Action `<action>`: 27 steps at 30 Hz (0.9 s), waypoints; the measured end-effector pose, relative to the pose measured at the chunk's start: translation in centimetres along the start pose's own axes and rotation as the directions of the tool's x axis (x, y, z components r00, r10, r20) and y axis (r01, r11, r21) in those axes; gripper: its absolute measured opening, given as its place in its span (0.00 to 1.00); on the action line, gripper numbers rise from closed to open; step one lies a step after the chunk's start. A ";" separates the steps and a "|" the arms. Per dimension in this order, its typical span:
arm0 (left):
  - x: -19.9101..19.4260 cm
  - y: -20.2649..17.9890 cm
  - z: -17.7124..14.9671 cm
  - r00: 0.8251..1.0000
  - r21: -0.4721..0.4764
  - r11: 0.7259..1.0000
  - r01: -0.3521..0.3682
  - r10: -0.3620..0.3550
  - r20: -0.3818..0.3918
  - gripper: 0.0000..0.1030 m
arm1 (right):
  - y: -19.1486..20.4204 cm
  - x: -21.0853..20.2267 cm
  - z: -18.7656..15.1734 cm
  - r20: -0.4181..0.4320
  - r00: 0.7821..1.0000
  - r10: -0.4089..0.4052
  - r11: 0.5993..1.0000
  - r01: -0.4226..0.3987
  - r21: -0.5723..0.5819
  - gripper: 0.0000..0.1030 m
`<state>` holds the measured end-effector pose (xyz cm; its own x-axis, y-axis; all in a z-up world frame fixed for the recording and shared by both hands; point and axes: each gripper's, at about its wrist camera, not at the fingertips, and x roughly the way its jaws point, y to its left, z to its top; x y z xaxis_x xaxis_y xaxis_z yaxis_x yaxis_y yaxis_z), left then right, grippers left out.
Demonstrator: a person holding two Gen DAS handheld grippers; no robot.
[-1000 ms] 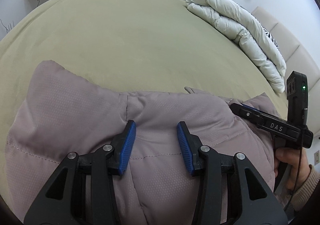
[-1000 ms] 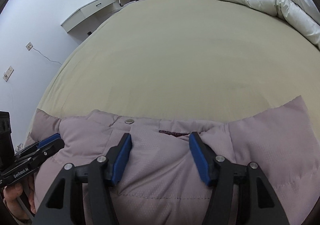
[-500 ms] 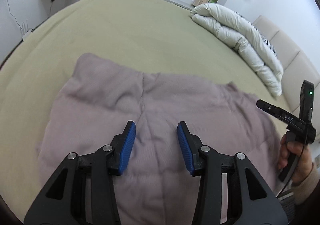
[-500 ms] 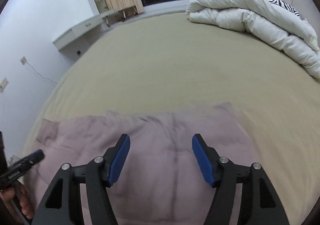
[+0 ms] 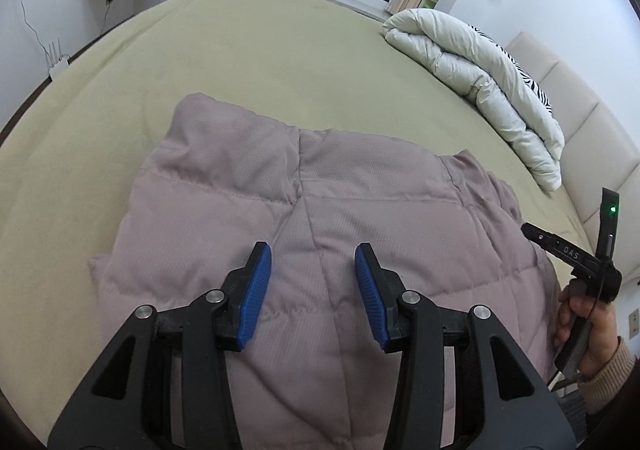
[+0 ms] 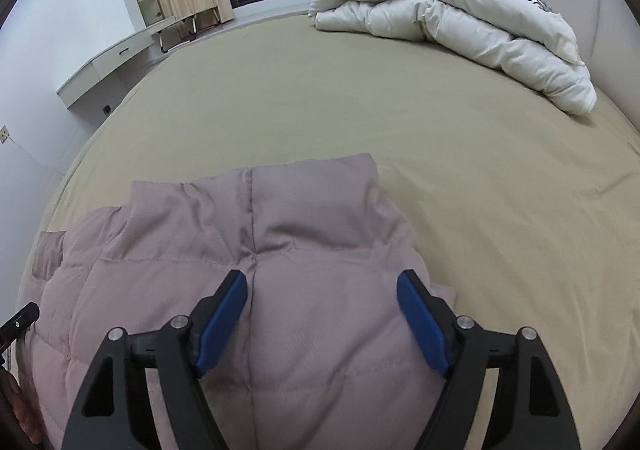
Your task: Fold large clothes
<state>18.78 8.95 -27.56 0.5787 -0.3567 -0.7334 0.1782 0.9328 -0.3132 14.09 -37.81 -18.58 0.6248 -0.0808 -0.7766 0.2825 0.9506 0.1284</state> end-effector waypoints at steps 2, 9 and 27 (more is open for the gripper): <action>0.4 0.1 -1.0 1.000 0.022 1.000 -0.007 0.006 0.012 0.41 | -0.1 0.9 -1.4 -0.007 1.000 -0.017 1.000 0.017 -0.027 0.79; -0.2 -0.3 -0.8 1.000 0.025 0.999 -0.026 0.026 0.006 0.41 | -0.6 0.4 -0.4 -0.046 0.998 -0.034 0.999 0.035 0.030 0.90; -25.3 -12.0 -6.2 0.757 0.082 0.908 -0.411 0.290 0.585 1.00 | 3.4 -23.6 -6.8 0.543 0.832 -0.113 0.988 0.151 -0.027 1.00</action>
<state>-2.92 6.44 -9.01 0.9557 0.0302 -0.2928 -0.0111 0.9977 0.0666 -4.68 -30.59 -3.99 0.8834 -0.3371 -0.3256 0.3542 0.9351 -0.0074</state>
